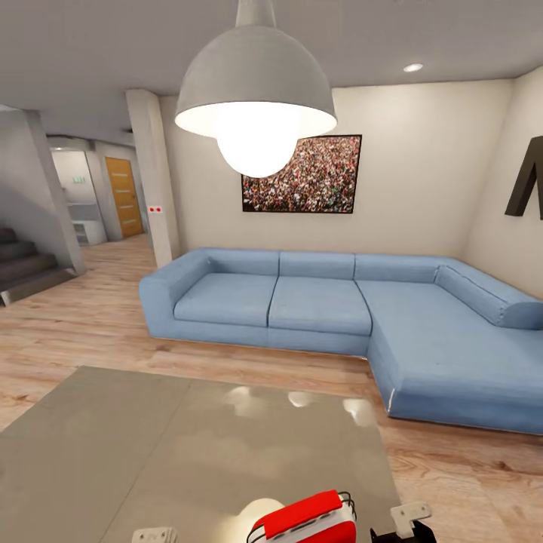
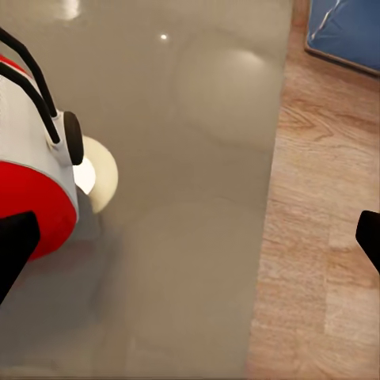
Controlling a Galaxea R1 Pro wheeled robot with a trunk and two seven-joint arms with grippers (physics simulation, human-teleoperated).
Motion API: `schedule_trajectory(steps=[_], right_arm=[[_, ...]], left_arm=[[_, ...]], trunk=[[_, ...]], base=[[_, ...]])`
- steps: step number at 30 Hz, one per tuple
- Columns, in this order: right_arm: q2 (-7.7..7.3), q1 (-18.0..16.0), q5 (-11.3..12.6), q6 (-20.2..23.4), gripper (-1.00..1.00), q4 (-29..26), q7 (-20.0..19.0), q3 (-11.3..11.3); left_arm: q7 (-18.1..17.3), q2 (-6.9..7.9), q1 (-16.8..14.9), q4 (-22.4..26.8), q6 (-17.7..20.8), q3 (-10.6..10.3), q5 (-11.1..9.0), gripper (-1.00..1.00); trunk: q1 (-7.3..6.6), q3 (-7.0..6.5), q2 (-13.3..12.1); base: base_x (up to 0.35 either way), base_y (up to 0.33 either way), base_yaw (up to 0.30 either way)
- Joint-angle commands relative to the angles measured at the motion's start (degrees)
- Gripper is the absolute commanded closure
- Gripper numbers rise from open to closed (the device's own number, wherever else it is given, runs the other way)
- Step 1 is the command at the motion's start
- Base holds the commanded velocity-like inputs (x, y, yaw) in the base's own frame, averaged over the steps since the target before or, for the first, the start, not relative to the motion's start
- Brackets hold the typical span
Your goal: Turn on the radio receiver that's on the table in the living room.
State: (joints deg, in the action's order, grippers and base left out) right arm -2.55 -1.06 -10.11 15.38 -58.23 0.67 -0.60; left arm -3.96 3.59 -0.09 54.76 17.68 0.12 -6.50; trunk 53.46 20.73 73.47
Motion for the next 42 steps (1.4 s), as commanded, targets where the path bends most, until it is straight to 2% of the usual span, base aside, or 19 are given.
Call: schedule_trajectory(steps=[1,11,42], right_arm=[[0.0,0.0,0.0,0.0,-1.0,-0.01,0.01,-0.01],[0.0,0.0,0.07,0.0,-1.0,0.04,0.03,-0.02],[0.0,0.0,0.23,0.0,-1.0,0.58,0.06,0.07]], left_arm=[[0.0,0.01,0.0,0.0,-0.01,0.07,0.0,-1.0],[0.0,-0.03,0.0,0.0,-0.02,0.4,0.0,-1.0],[0.0,0.02,0.0,0.0,-0.28,0.57,-0.04,-1.0]], trunk=[[-0.23,-0.1,-0.41],[-2.42,-0.98,-4.42],[-2.42,1.92,-4.42]], base=[[0.0,0.0,0.0],[0.0,0.0,0.0],[0.0,0.0,0.0]])
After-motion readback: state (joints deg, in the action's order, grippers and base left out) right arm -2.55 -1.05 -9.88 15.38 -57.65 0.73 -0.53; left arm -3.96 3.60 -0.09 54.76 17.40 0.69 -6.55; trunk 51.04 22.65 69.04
